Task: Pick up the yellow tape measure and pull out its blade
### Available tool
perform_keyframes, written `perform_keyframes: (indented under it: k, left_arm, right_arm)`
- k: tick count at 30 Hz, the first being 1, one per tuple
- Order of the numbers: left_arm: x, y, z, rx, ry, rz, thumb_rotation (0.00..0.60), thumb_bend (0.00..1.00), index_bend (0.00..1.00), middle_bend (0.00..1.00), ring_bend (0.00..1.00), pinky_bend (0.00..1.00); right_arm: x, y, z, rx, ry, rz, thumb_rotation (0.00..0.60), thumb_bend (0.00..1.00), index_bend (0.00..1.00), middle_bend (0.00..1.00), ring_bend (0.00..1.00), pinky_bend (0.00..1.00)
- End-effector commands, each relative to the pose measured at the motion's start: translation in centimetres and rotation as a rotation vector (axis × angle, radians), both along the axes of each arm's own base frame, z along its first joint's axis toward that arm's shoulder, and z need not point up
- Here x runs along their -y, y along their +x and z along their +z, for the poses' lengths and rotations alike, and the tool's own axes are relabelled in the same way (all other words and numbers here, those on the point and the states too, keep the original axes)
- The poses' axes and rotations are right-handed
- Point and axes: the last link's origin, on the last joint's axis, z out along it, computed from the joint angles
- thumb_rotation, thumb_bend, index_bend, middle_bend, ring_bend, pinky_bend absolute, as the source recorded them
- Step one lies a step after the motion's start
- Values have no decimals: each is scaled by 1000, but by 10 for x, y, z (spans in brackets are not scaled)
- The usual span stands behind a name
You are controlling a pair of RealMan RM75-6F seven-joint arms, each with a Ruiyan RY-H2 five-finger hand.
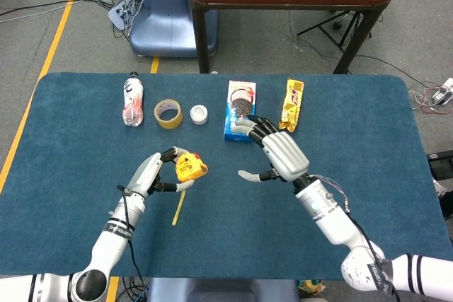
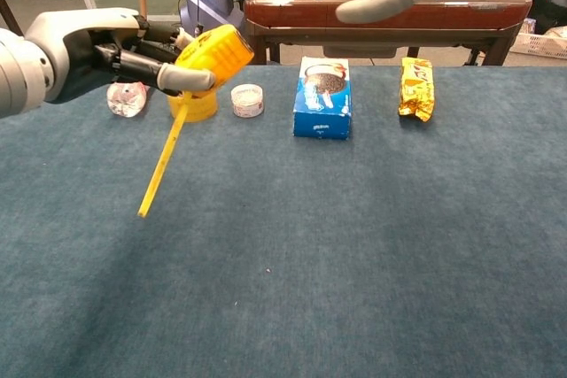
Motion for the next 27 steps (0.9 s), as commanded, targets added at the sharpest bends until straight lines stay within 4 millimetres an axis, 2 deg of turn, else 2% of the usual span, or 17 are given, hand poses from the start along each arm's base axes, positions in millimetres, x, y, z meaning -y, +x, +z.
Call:
perform_keyframes:
  k: [1,13,27]
  left_arm:
    - [1,3,0,5,-2,7,600,198,484,492,331,182]
    - [4,4,8,29,6,18,600,197,483,492,331,186]
    - [5,1,11,36,2,16,600,198,480,493,330,187]
  right_arm:
    - [1,25,-13,14,23,22,600,261,201,161,69,77]
    - [2,59,-38,-11,26,47,600,261,201,179,69,77]
    - [9,70,-50,-24,18,25,600,261,201,189,69,77]
